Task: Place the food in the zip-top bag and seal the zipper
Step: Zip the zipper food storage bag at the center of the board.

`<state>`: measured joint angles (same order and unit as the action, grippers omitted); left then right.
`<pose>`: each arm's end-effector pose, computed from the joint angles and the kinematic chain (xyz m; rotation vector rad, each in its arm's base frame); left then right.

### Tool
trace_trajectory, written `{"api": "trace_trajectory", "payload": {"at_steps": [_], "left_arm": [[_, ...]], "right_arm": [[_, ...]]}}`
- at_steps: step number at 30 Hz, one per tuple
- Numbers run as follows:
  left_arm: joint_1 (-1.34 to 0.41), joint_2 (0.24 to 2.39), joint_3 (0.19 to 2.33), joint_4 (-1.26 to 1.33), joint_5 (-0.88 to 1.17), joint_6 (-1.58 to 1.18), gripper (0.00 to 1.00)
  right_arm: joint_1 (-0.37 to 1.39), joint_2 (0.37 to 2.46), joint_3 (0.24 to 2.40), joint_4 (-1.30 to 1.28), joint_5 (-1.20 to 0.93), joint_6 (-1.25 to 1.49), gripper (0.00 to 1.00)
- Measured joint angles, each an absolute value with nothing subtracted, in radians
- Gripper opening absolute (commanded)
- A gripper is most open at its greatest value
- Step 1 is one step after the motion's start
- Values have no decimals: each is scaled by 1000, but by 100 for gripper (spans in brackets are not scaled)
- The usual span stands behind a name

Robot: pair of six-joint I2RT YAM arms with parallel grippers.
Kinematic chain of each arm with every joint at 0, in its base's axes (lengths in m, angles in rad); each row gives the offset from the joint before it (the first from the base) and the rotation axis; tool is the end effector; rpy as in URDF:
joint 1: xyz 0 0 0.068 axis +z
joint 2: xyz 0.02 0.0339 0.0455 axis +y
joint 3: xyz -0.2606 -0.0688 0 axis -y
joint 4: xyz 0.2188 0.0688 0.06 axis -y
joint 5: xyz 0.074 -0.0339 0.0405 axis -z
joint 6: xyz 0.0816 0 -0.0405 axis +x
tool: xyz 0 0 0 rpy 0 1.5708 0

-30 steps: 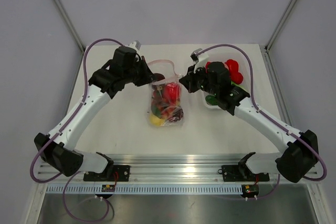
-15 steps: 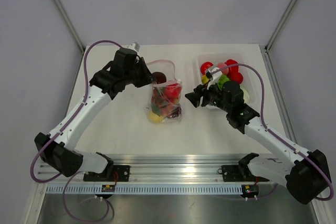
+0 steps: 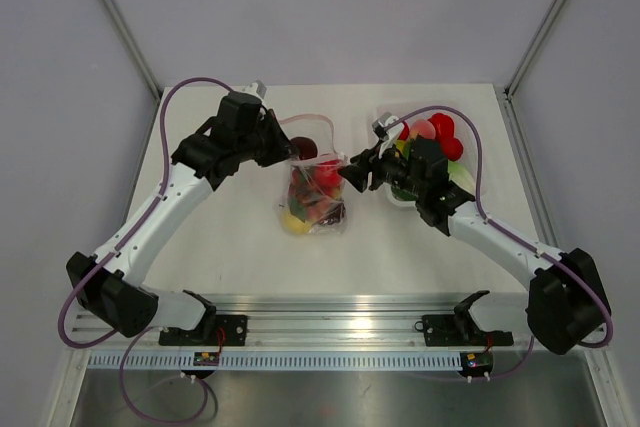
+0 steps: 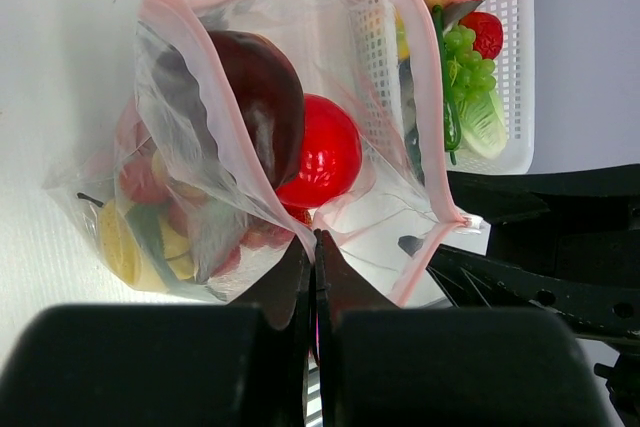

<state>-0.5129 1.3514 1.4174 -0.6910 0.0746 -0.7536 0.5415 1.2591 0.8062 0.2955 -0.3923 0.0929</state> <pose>0.2616 -0.1543 0.3512 -0.2333 2.2961 -0.7680 0.2501 0.1868 0.2963 -0.6822 1.6486 0.8005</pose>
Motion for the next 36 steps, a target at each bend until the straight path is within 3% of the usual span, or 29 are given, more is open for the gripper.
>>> {"api": "trace_trajectory", "payload": {"at_steps": [7, 13, 14, 15, 16, 18, 24, 27, 29, 36], "left_arm": [[-513, 1351, 1417, -686, 75, -757, 0], [-513, 1351, 1417, -686, 75, -757, 1], [-513, 1351, 1417, -687, 76, -757, 18], [-513, 1351, 1417, -687, 76, -752, 28], [-513, 1351, 1417, -686, 76, -747, 44], [-513, 1351, 1432, -707, 74, -704, 99], [-513, 1438, 1752, -867, 112, -452, 99], [-539, 1453, 1866, -857, 167, -284, 92], [-566, 1435, 1866, -836, 231, -178, 84], [-613, 1352, 1671, -689, 563, 156, 80]], "right_arm": [[543, 1319, 865, 329, -427, 99, 42], [543, 1333, 866, 348, -431, 110, 12], [543, 1333, 866, 350, -431, 115, 8], [544, 1333, 866, 354, -431, 117, 0], [544, 1333, 866, 358, -432, 118, 0], [544, 1333, 866, 362, -434, 122, 0], [544, 1332, 899, 329, -472, 93, 0], [544, 1322, 917, 291, -488, 70, 0], [544, 1308, 927, 262, -501, 52, 0], [544, 1261, 955, 170, -560, -2, 0]]}}
